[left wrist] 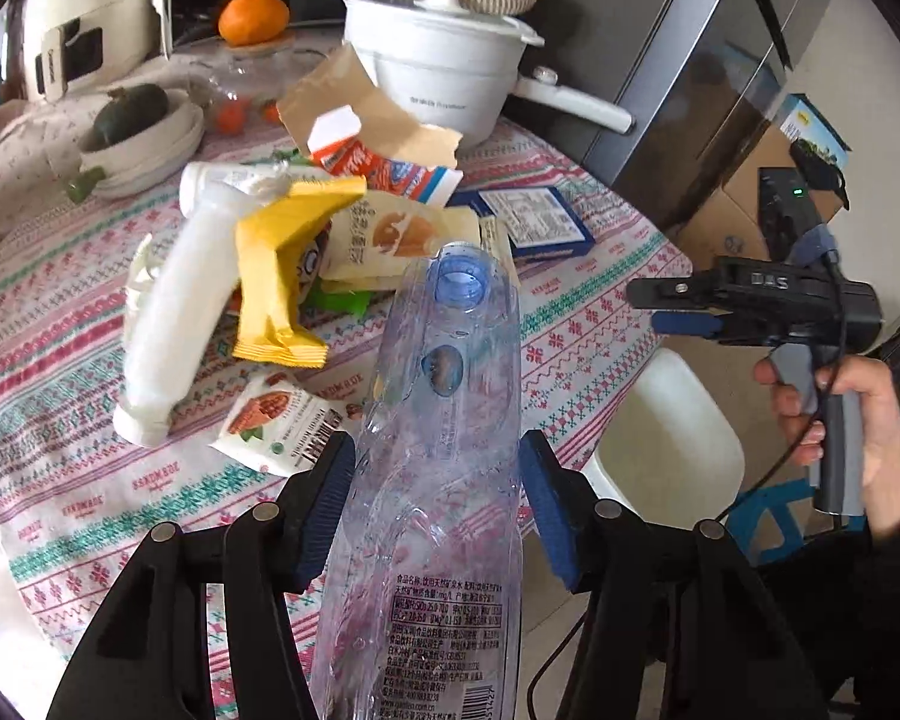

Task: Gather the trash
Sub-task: 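Lift the water bottle with the left gripper while the right gripper grasps the cream snack bag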

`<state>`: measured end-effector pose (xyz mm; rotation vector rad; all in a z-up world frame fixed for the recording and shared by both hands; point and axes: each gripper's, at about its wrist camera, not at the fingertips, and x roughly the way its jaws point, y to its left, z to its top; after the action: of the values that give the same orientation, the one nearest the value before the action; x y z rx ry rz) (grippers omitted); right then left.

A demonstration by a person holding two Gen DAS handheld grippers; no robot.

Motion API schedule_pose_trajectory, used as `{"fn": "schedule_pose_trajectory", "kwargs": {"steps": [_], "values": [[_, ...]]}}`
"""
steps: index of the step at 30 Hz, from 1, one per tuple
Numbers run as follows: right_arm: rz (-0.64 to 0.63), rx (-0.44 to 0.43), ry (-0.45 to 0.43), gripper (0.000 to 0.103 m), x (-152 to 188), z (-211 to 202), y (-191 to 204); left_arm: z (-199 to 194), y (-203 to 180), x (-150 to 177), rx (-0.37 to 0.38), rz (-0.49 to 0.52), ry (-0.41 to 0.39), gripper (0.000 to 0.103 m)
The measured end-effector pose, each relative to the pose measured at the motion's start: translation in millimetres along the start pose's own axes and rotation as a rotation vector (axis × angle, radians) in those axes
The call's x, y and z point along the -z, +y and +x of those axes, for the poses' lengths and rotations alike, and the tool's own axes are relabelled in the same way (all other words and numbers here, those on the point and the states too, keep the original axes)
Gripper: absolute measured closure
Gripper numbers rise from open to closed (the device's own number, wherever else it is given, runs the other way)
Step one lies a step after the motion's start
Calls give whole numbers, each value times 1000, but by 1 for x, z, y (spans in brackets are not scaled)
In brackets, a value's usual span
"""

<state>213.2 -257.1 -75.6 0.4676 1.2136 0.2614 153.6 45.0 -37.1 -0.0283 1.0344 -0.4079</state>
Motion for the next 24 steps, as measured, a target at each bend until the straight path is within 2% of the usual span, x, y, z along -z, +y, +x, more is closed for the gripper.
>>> {"fn": "schedule_pose_trajectory", "kwargs": {"steps": [3, 7, 12, 17, 18, 21, 24], "values": [[34, -76, 17, 27, -9, 26, 12, -21, 12, 6, -5, -21, -59, 44], [83, -166, 19, 39, -21, 56, 30, -33, 23, 8, -36, -32, -94, 44], [166, -203, 3, 44, -32, 89, 42, -36, 33, 9, -41, -54, -92, 44], [273, -267, -34, 45, -36, 109, 37, -37, 35, 9, -59, -55, -106, 44], [283, -278, -40, 50, -36, 112, 36, -38, 35, 9, -66, -57, -112, 44], [286, -303, -64, 81, -37, 113, 38, -38, 37, 9, -80, -68, -125, 44], [229, -275, -99, 88, -37, 99, 48, -40, 37, 9, -82, -74, -139, 44]]}}
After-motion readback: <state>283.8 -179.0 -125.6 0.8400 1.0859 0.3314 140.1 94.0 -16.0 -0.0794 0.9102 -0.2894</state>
